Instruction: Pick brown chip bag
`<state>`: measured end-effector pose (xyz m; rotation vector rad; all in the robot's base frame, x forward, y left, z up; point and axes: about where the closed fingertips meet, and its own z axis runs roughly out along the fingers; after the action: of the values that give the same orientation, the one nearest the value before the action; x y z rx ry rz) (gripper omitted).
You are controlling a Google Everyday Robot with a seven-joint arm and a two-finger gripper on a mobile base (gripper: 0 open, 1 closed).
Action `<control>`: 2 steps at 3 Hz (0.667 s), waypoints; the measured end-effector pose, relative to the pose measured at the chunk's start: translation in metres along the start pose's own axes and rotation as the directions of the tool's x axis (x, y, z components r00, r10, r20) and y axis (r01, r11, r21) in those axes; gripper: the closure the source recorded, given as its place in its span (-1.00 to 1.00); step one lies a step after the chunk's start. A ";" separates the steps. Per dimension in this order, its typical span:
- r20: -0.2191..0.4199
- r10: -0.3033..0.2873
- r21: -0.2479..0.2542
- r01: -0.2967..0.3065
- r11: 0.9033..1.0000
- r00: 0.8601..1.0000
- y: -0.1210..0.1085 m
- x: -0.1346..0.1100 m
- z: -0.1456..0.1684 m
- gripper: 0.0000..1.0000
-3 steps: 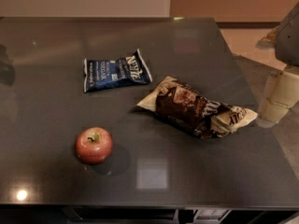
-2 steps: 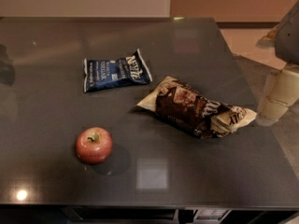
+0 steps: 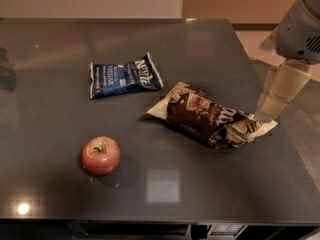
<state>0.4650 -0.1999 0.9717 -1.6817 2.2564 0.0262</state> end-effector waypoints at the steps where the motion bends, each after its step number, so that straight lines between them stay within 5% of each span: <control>1: 0.005 0.015 -0.030 -0.015 0.999 1.000 -0.005 -0.012 0.018 -1.00; 2: -0.011 0.030 -0.066 -0.031 0.997 0.999 -0.008 -0.019 0.042 -1.00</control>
Offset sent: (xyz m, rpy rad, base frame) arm 0.0313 0.0342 -0.0597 0.0051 0.1439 -0.0240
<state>0.4878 -0.1759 0.9390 -1.6838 2.3126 0.0999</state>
